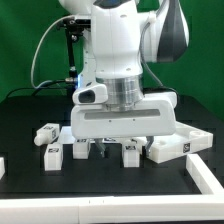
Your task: Assemble one leg
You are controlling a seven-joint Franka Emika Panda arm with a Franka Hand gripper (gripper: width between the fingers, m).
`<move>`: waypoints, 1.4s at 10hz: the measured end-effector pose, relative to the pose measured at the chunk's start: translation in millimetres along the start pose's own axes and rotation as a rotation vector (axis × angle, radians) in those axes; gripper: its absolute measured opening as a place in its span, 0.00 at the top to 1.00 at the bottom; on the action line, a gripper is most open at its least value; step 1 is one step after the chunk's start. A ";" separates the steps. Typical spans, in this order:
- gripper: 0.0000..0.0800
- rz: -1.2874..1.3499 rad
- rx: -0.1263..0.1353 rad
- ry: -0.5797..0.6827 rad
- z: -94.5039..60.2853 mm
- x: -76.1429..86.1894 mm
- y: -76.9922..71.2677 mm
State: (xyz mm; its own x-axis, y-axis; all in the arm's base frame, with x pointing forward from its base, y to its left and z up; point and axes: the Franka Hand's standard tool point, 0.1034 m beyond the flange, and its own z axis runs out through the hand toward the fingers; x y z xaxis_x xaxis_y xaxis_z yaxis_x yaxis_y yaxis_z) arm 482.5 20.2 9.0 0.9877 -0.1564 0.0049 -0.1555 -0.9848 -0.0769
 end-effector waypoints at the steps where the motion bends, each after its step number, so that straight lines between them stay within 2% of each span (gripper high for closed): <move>1: 0.22 -0.001 0.001 -0.002 -0.3 0.5 -1.1; 2: 0.22 -0.001 0.001 -0.001 -0.4 0.6 -1.1; 3: 0.44 -0.001 0.001 -0.001 -0.4 0.6 -1.0; 4: 0.44 -0.001 0.001 -0.001 -0.4 0.6 -1.0; 5: 0.65 -0.002 0.004 -0.013 -2.1 0.4 -1.6; 6: 0.64 -0.002 0.016 -0.043 -14.0 2.4 -2.6; 8: 0.64 -0.028 0.032 -0.055 -43.9 3.8 12.7; 9: 0.64 -0.043 0.036 -0.048 -59.4 4.7 24.5; 10: 0.64 -0.085 0.041 -0.043 -73.4 7.1 45.9; 11: 0.64 -0.127 0.035 -0.024 -81.2 10.7 76.3; 12: 0.64 -0.140 0.026 -0.011 -85.4 15.9 103.7; 13: 0.64 -0.130 0.020 -0.004 -85.7 23.3 121.9; 14: 0.64 -0.117 0.016 -0.004 -82.1 28.6 129.8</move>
Offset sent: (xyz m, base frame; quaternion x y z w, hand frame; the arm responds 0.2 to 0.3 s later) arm 0.0000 0.0000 0.0000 0.0000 0.0000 0.0000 1.0000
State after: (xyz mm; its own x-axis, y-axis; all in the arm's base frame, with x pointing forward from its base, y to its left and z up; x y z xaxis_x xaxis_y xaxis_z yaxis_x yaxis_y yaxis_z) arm 489.2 -118.3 81.0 0.9991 -0.0399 0.0113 -0.0387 -0.9950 -0.0917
